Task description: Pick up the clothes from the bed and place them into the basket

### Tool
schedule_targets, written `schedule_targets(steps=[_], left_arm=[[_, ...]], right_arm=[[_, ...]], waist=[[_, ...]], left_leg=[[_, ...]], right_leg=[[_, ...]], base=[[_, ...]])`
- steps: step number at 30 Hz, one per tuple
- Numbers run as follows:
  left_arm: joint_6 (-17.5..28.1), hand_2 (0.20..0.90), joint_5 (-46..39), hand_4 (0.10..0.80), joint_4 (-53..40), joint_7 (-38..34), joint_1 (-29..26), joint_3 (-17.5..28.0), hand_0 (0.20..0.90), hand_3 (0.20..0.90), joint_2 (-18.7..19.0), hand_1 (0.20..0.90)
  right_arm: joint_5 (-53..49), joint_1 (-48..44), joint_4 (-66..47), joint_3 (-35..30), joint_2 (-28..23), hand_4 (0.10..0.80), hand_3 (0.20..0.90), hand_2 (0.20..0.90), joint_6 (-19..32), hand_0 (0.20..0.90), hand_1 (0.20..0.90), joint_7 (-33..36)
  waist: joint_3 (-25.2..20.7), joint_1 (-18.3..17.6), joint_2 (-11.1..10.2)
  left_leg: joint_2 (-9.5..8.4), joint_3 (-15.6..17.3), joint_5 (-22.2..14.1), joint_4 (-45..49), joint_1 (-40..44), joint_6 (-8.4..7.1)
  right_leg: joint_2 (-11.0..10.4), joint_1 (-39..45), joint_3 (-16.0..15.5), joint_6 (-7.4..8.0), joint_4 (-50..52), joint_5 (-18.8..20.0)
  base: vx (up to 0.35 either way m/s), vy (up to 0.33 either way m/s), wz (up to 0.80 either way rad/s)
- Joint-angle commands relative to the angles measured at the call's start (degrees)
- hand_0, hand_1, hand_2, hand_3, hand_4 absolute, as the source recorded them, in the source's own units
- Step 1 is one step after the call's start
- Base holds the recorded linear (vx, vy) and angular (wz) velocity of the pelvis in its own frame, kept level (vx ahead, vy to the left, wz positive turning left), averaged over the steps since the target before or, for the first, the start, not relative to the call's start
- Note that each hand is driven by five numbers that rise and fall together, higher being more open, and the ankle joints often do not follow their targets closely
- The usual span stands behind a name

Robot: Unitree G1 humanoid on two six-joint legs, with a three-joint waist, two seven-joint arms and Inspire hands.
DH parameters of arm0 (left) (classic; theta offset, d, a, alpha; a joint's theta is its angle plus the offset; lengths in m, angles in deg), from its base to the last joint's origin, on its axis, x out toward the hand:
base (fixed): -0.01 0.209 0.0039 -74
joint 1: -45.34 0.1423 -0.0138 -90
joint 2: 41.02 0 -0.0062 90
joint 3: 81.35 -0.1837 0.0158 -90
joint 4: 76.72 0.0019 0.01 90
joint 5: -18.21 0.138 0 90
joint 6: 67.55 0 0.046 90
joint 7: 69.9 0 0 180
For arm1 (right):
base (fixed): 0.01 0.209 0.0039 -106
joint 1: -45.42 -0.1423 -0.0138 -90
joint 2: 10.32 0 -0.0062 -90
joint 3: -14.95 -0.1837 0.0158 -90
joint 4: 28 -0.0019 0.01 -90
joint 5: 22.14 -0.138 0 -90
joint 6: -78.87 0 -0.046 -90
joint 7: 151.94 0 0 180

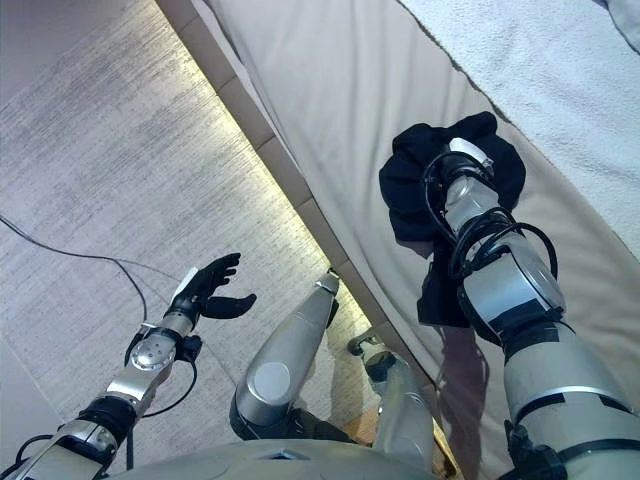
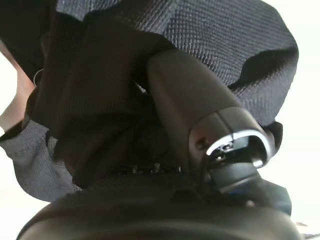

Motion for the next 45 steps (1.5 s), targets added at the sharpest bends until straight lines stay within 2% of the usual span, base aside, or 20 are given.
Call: schedule_targets(steps=[1, 2, 3, 6, 11, 15, 17, 18, 19, 21, 22, 26, 29, 31, 36, 38, 45], left_arm=[[0.31, 0.9, -2.43, 0.8, -1.76, -1.13, 3.67, -0.61, 0.9, 0.9, 3.25, 0.9], [0.34, 0.9, -2.58, 0.8, -1.9, -1.21, 3.69, -0.66, 0.9, 0.9, 3.28, 0.9], [0.55, 0.9, -2.68, 0.8, -2.23, -1.46, 3.96, -0.6, 0.9, 0.9, 3.3, 0.9], [0.87, 0.9, -2.88, 0.8, -2.02, -2.36, 3.82, -1.3, 0.9, 0.9, 2.99, 0.9], [1.02, 0.9, -2.7, 0.8, -1.17, -3.77, 3.81, -2.48, 0.9, 0.9, 2.04, 0.9], [1.38, 0.9, -1.91, 0.8, -0.09, -4.76, 4.55, -3.2, 0.9, 0.9, 1.28, 0.9], [2.13, 0.9, -1.13, 0.8, 1.59, -5.29, 5.28, -3.09, 0.9, 0.9, 0.09, 0.9], [2.57, 0.9, -0.85, 0.8, 2.34, -5.49, 5.51, -3.16, 0.9, 0.9, -0.44, 0.9], [2.66, 0.9, -0.74, 0.8, 2.6, -5.6, 5.65, -3.27, 0.9, 0.9, -0.69, 0.9], [3.92, 0.9, 0.09, 0.8, 4.62, -6.18, 6.61, -3.6, 0.9, 0.9, -2.25, 0.9], [4.08, 0.9, 0.23, 0.8, 4.91, -6.23, 6.79, -3.56, 0.9, 0.9, -2.56, 0.9], [5.66, 0.9, 2.58, 0.8, 8.72, -6.67, 8.29, -3.12, 0.9, 0.9, -6.46, 0.9], [5.82, 0.9, 3.24, 0.8, 9.79, -6.56, 9.15, -2.56, 0.9, 0.9, -7.81, 0.9], [5.88, 0.9, 4.17, 0.8, 11.01, -6.55, 10.39, -1.74, 0.9, 0.9, -9.59, 0.9], [5.82, 0.9, 6.85, 0.8, 12.62, -6.35, 13.07, -0.17, 0.9, 0.9, -11.38, 0.9], [5.72, 0.9, 8.06, 0.8, 13.43, -6.2, 14.63, 0.43, 0.9, 0.9, -11.81, 0.9], [5.53, 0.9, 9.97, 0.8, 14.82, -5.5, 15.39, 1.94, 0.9, 0.9, -12.28, 0.9]], right_arm=[[-7.26, 6.77, 1.26, -2.16, 1.39, 0.339, 0.439, 0.505, 1.35, 0.505, 0.505, 3.29], [-8.11, 6.59, 1.27, -2.74, 1.22, 0.339, 0.439, 0.505, 1.54, 0.505, 0.505, 4.75], [-10.15, 5.99, 0.91, -4.79, 0.7, 0.1, 0.2, 0.3, 2.4, 0.3, 0.3, 7.14], [-13.67, 6.09, 0.65, -6.47, 0.38, 0.1, 0.2, 0.3, 4.36, 0.3, 0.3, 10.99], [-29.17, 6.9, -0.67, -13.01, -1.2, 0.1, 0.2, 0.3, 11.63, 0.3, 0.3, 16.51], [-44.16, 8.31, -2.87, -20.15, -2.02, 0.1, 0.2, 0.3, 18.0, 0.3, 0.3, 15.46], [-54.76, 10.4, -5.05, -25.56, -1.96, 0.1, 0.2, 0.3, 22.44, 0.3, 0.3, 11.53], [-57.68, 11.2, -5.68, -27.43, -1.74, 0.1, 0.2, 0.3, 23.61, 0.3, 0.3, 9.46], [-58.71, 11.53, -6.01, -27.99, -1.61, 0.1, 0.2, 0.3, 23.93, 0.3, 0.3, 8.72], [-70.23, 13.93, -8.71, -32.1, -0.19, 0.1, 0.2, 0.3, 27.09, 0.3, 0.3, 1.6], [-71.83, 14.42, -9.39, -32.79, 0.11, 0.1, 0.2, 0.3, 27.34, 0.3, 0.3, 0.38], [-87.29, 22.02, -20.99, -37.69, 5.03, 0.1, 0.2, 0.3, 27.45, 0.3, 0.3, -13.62], [-90.97, 27.15, -28.85, -37.56, 7.86, 0.1, 0.2, 0.3, 27.77, 0.3, 0.3, -16.68], [-94.09, 33.54, -38.08, -37.74, 11.28, 0.1, 0.2, 0.3, 27.88, 0.3, 0.3, -20.81], [-97.19, 43.58, -50.92, -37.62, 14.98, 0.1, 0.2, 0.3, 28.47, 0.3, 0.3, -27.6], [-97.73, 49.1, -58.02, -37.85, 16.37, 0.1, 0.2, 0.3, 28.53, 0.3, 0.3, -28.45], [-96.87, 55.65, -68.71, -38.48, 19.19, 0.1, 0.2, 0.3, 29.74, 0.3, 0.3, -27.96]], waist=[[-1.24, 0.93, 3.13], [-1.26, 0.79, 3.13], [-1.32, 0.42, 2.96], [-1.46, -0.16, 2.6], [-2.52, -1.54, 2.23], [-3.94, -2.99, 1.83], [-5.36, -4.43, 1.49], [-5.84, -4.71, 1.68], [-6.18, -4.87, 1.66], [-8.11, -6.14, 1.37], [-8.44, -6.38, 1.34], [-11.96, -9.45, 1.19], [-13.46, -11.03, 1.24], [-15.23, -13.3, 1.52], [-19.2, -16.94, 1.33], [-21.66, -19.33, 1.15], [-24.89, -24.02, 1.15]], left_leg=[[3.35, -2.11, 3.61, 1.75, -2.27, 5.76], [3.41, -2.01, 3.62, 1.63, -2.18, 5.7], [3.68, -1.73, 3.57, 1.14, -1.81, 5.52], [4.16, -1.24, 3.63, 0.09, -0.99, 5.29], [4.97, -0.24, 3.43, -1.62, 1.29, 4.83], [5.63, 0.93, 3.11, -2.83, 3.48, 4.34], [6.09, 1.85, 2.89, -4.33, 5.79, 4.02], [6.3, 2.58, 4.5, -5.25, 6.24, 4.32], [6.37, 2.73, 4.61, -5.71, 6.64, 4.27], [6.84, 4.11, 4.78, -8.51, 9.64, 3.92], [6.9, 4.37, 4.84, -9.1, 10.17, 3.87], [7.16, 6.83, 5.18, -13.48, 15.18, 3.58], [7.09, 7.73, 5.28, -14.79, 16.89, 3.63], [7.11, 8.73, 5.51, -16.54, 19.24, 3.77], [7.34, 10.77, 6.23, -19.61, 22.98, 4.11], [7.33, 12.06, 5.47, -20.15, 25.46, 4.31], [7.99, 14.68, 3.25, -20.8, 30.0, 4.76]], right_leg=[[-0.92, -0.37, 1.21, 2.3, 2.52, 4.26], [-0.85, -0.28, 1.3, 2.36, 2.3, 4.32], [-0.55, 0.22, 1.66, 2.48, 1.48, 4.35], [0.09, 1.43, 2.03, 2.61, -0.18, 4.62], [1.01, 3.9, 2.66, 2.54, -2.59, 4.6], [1.87, 5.93, 3.55, 2.36, -4.45, 4.36], [2.82, 7.74, 4.56, 1.99, -6.17, 4.07], [3.0, 8.11, 3.92, 1.54, -7.22, 5.43], [3.18, 8.49, 4.01, 1.53, -7.7, 5.5], [4.18, 10.7, 4.75, 1.54, -10.13, 5.45], [4.38, 11.11, 4.93, 1.56, -10.64, 5.44], [5.1, 14.33, 6.69, 1.59, -14.37, 5.77], [5.13, 14.95, 7.52, 1.54, -15.27, 6.1], [5.12, 15.92, 8.66, 1.62, -16.65, 6.71], [5.17, 17.78, 10.36, 2.27, -20.05, 8.82], [5.2, 18.71, 11.5, 2.61, -22.02, 9.97], [5.27, 20.32, 13.65, 2.92, -23.98, 10.92]], base=[[-0.046, 0.015, -0.13], [-0.062, 0.006, -0.46], [-0.056, -0.011, -0.27], [-0.046, -0.015, 0.13], [-0.029, -0.009, -0.03], [-0.018, 0.006, -0.08], [-0.049, 0.055, -0.23], [-0.068, 0.08, -0.19], [-0.057, 0.077, -0.15], [0.04, 0.053, -0.24], [0.025, 0.058, -0.21], [0.022, 0.092, -0.18], [0.011, 0.097, -0.17], [0.017, 0.117, -0.1], [0.033, 0.029, -0.16], [0.083, -0.011, -0.15], [0.012, -0.026, -0.22]])
